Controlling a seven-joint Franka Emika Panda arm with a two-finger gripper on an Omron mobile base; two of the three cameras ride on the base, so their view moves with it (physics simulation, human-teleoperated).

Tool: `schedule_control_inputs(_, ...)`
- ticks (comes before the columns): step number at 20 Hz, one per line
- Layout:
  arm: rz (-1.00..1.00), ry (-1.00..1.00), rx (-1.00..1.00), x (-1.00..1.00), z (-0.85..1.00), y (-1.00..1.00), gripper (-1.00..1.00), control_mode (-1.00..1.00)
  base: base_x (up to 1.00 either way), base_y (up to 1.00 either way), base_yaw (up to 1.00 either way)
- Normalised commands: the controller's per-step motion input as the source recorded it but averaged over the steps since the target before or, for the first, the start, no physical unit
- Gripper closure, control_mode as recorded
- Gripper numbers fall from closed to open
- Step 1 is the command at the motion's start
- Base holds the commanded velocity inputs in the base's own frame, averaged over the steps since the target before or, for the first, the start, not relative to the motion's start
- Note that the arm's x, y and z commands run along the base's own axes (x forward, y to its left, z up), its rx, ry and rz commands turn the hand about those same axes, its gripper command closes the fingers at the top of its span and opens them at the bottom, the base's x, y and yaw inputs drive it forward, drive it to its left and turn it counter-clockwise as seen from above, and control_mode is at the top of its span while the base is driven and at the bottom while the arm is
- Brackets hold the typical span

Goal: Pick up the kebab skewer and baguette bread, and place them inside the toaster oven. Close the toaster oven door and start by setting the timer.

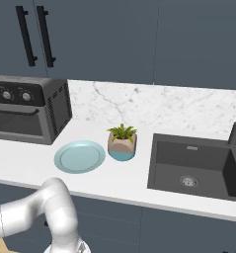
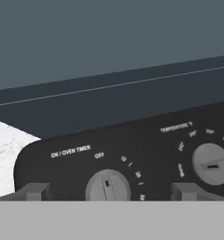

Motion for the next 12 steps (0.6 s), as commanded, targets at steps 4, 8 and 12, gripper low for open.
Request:
schedule_control_inputs(4, 0.00, 0.07, 0.07, 0.07, 0.00, 0.00, -1.00, -1.00, 0.00, 0.00, 0.00)
schedule_control_inputs(8, 0.00, 0.07, 0.07, 0.14, 0.00, 0.00, -1.00, -1.00, 0.00, 0.00, 0.00)
schedule_control_inputs(12, 0.00, 0.07, 0.04, 0.01, 0.00, 0.00, -1.00, -1.00, 0.00, 0.00, 0.00)
